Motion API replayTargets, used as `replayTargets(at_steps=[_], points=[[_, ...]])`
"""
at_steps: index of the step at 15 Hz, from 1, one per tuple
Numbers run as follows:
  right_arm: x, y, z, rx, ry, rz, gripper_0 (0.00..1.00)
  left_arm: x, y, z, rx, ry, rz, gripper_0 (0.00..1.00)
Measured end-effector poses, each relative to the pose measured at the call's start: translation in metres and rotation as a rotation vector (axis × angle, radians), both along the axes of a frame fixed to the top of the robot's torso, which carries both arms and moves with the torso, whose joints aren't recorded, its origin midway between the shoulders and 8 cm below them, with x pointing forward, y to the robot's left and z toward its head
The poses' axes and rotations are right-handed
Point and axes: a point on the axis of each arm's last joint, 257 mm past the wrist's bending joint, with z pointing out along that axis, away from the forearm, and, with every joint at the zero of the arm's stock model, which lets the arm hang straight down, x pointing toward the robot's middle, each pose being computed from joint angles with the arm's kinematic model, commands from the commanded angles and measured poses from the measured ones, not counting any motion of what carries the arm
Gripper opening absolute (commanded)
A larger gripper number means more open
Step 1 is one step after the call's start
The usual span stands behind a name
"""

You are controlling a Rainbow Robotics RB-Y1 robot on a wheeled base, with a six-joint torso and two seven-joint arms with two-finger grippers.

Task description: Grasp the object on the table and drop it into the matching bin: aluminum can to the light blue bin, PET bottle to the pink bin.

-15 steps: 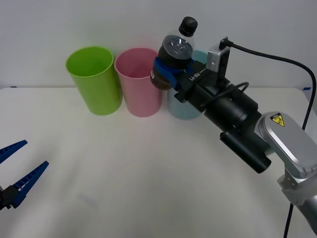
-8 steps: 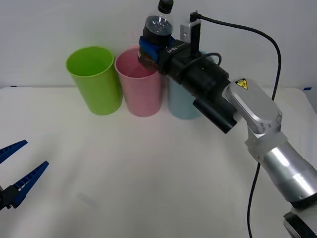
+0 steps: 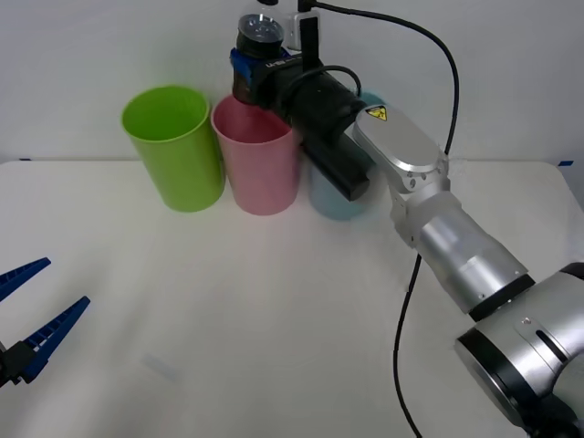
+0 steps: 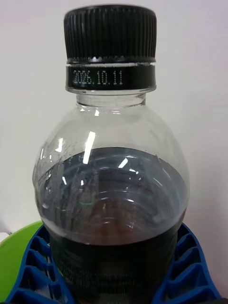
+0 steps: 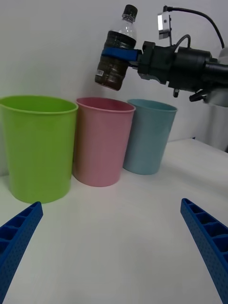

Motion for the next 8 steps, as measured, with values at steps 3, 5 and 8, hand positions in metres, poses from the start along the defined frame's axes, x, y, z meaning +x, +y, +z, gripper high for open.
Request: replayTargets(at_steps=[3,5,8], points=[[0.0028,0.0044,-0.0009,-0.005,0.007,-0.004,0.00,0.0000,0.0000,0.0000,0.000,0.000,0.000,1.00],[0.0027,0.0046,-0.0009,-0.006,0.007,-0.005,0.00,0.0000,0.0000,0.0000,0.000,0.000,0.000,1.00],[0.0028,0.0045,-0.0009,-0.008,0.005,-0.005,0.56,0.0000,0.0000,0.0000,0.000,0.000,0.000,1.00]])
